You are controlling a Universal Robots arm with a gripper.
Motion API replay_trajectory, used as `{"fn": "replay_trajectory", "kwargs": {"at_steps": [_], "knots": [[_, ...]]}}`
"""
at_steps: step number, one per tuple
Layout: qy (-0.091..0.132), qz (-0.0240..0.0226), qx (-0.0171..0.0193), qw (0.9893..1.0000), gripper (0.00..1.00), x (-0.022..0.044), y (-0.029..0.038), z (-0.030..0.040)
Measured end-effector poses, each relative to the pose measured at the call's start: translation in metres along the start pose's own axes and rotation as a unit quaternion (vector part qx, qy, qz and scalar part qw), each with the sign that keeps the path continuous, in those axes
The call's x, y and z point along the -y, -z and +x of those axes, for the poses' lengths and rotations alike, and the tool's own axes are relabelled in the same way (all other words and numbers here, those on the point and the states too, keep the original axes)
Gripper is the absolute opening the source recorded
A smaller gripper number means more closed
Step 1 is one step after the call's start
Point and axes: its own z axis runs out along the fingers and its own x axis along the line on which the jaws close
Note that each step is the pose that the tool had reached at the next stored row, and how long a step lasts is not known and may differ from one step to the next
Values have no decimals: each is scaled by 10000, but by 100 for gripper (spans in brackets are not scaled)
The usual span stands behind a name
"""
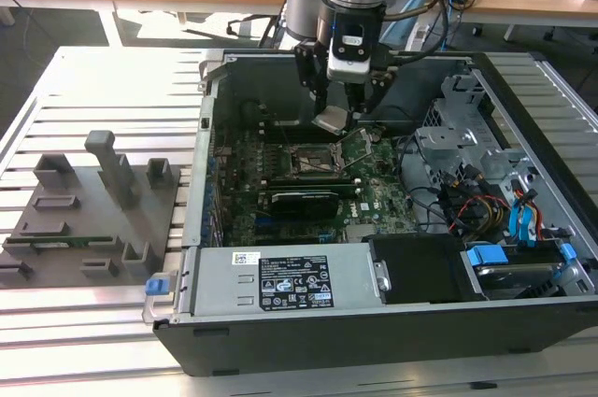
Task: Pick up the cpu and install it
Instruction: 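Place the cpu into insertion slot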
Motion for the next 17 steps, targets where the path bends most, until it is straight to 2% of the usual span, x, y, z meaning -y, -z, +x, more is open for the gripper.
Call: {"fn": "replay_trajectory", "kwargs": {"at_steps": [7, 17], "knots": [[-243, 8, -10, 9997, 55, 0, 0, 0], [-520, 16, -21, 9986, 55, 0, 0, 0]]}}
